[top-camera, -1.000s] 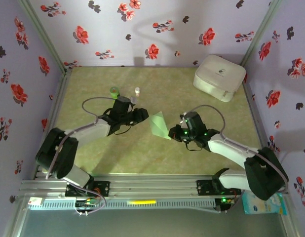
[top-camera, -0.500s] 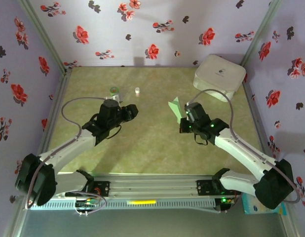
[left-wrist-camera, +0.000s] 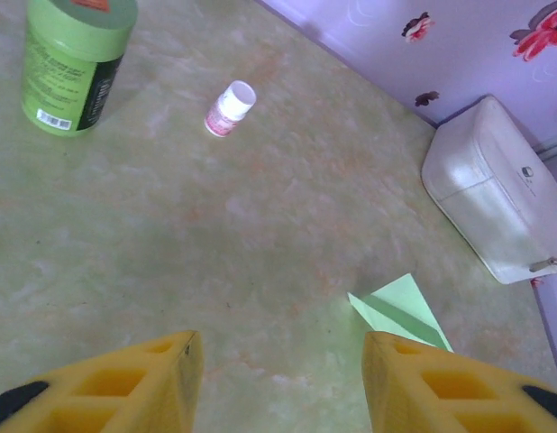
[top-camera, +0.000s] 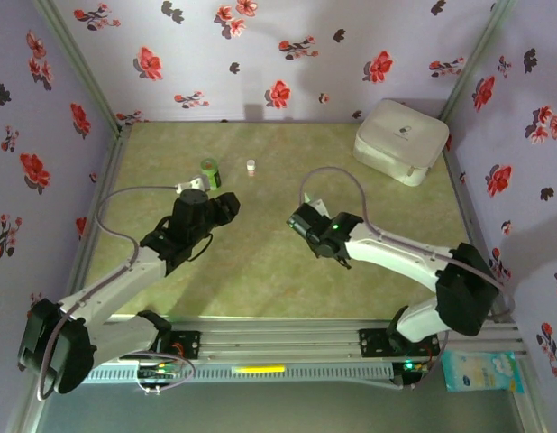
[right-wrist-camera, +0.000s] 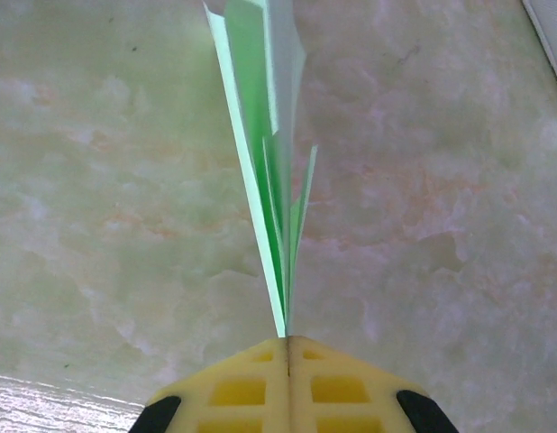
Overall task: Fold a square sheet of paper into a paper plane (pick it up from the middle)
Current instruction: Turn over the paper at the center of the table.
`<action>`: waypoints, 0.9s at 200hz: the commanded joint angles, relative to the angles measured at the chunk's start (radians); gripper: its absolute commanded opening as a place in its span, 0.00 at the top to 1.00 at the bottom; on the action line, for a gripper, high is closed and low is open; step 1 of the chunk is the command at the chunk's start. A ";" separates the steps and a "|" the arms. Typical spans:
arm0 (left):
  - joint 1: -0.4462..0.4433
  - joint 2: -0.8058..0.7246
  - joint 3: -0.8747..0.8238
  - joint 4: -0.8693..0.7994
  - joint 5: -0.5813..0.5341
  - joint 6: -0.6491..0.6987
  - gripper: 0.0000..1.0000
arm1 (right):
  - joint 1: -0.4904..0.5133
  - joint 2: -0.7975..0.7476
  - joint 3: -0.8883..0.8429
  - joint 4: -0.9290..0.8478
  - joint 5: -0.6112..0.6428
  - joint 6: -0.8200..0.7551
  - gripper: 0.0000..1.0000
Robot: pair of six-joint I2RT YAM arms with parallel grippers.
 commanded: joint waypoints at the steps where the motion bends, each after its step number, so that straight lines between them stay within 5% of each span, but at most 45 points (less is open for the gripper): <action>1: 0.012 -0.023 -0.021 -0.022 -0.048 -0.022 0.50 | 0.042 0.037 0.032 -0.016 0.000 -0.055 0.98; 58: 0.022 -0.023 -0.035 -0.020 -0.049 -0.036 0.50 | 0.104 0.124 0.041 0.046 -0.160 -0.068 0.96; 99: 0.025 -0.023 -0.036 -0.024 -0.049 -0.040 0.50 | 0.124 0.129 0.049 0.061 -0.155 -0.067 0.96; 125: 0.027 -0.024 -0.040 -0.026 -0.049 -0.048 0.50 | 0.116 0.070 0.030 0.054 -0.042 -0.020 0.99; 180: 0.027 -0.023 -0.047 -0.020 -0.045 -0.063 0.49 | -0.025 -0.149 -0.068 0.070 -0.006 0.004 0.99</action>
